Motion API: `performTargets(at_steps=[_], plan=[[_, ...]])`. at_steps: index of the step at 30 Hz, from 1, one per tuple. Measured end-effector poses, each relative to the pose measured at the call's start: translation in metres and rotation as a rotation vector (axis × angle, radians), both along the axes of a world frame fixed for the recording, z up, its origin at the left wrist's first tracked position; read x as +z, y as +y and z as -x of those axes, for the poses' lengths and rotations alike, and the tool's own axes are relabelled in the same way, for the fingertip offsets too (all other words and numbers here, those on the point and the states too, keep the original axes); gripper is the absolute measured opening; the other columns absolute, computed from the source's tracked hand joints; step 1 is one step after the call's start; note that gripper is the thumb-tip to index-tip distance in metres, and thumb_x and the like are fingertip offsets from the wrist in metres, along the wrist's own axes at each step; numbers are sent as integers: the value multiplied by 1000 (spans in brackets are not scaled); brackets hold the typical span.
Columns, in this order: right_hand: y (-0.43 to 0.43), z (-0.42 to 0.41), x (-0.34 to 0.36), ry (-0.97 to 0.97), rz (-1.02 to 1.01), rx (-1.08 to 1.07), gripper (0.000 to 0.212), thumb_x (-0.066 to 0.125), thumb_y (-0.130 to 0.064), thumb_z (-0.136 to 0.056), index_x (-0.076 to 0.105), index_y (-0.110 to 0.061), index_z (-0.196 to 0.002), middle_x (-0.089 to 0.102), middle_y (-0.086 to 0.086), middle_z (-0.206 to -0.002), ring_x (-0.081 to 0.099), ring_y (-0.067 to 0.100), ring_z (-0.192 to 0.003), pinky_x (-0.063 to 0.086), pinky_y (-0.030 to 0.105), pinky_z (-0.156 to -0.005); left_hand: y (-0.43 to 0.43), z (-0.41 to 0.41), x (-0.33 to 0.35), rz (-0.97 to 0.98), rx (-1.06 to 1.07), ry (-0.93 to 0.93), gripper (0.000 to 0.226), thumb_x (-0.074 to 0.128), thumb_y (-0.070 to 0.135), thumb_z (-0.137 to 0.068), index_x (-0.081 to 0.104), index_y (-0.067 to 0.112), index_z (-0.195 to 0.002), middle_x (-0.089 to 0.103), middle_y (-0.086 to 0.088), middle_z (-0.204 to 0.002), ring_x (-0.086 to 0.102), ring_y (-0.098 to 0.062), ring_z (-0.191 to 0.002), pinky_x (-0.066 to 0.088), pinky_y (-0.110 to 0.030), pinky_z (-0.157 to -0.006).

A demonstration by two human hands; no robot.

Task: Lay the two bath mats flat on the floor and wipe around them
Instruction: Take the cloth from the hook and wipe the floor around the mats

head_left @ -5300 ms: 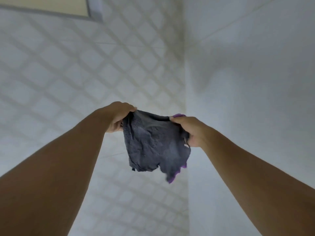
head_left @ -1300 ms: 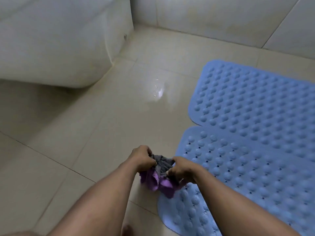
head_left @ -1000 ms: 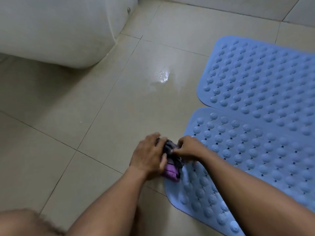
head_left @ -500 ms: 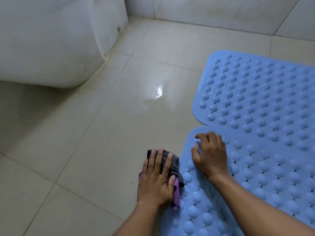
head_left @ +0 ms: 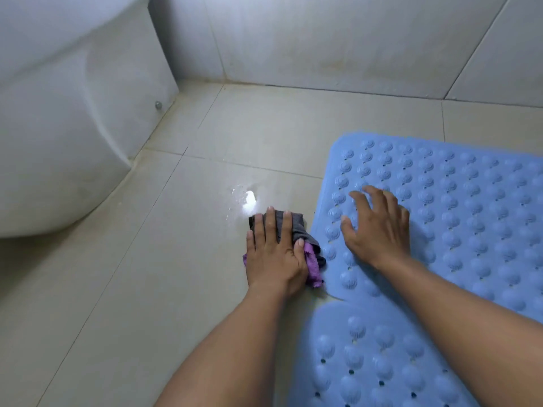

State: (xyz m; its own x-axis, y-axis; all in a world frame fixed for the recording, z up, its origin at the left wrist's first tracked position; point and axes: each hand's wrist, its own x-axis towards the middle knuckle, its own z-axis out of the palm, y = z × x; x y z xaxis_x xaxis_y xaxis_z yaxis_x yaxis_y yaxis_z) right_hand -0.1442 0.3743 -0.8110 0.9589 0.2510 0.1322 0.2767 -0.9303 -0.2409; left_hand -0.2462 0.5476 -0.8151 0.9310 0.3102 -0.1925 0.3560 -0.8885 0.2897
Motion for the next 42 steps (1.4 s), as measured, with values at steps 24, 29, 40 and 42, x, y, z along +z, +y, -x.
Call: performTargets(at_steps=[24,29,40,42], plan=[[-11,-46,-13,68,-26,-106,55,43,-42,-90,55,-20,-139,47,3,-153,36,30,-145,28,57,-112,-24,-135,8,-77,-38,101,66,5,47,-101,2,22,-162,-13,-2,-169,-13,-21,-155,-3,-44,-124],[-53,-85,-5,-1,-28,19,53,43,-45,-79,67,-25,-122,60,2,-134,56,31,-122,41,49,-92,-22,-198,7,-41,-83,41,59,28,37,-107,9,23,-161,-7,-2,-170,-9,-23,-156,2,-45,-125],[-93,-106,-12,58,93,-61,56,35,-57,-88,54,-35,-136,48,2,-148,36,33,-141,25,62,-108,-26,-273,29,-66,-263,163,59,36,23,-102,19,24,-159,-4,0,-170,-6,-25,-156,5,-50,-124],[-93,-106,-12,58,81,-64,55,37,-56,-87,55,-34,-135,49,2,-147,37,33,-140,26,63,-107,-31,-280,34,-106,-304,181,63,38,20,-99,19,25,-158,-5,2,-170,-9,-26,-156,2,-52,-124]])
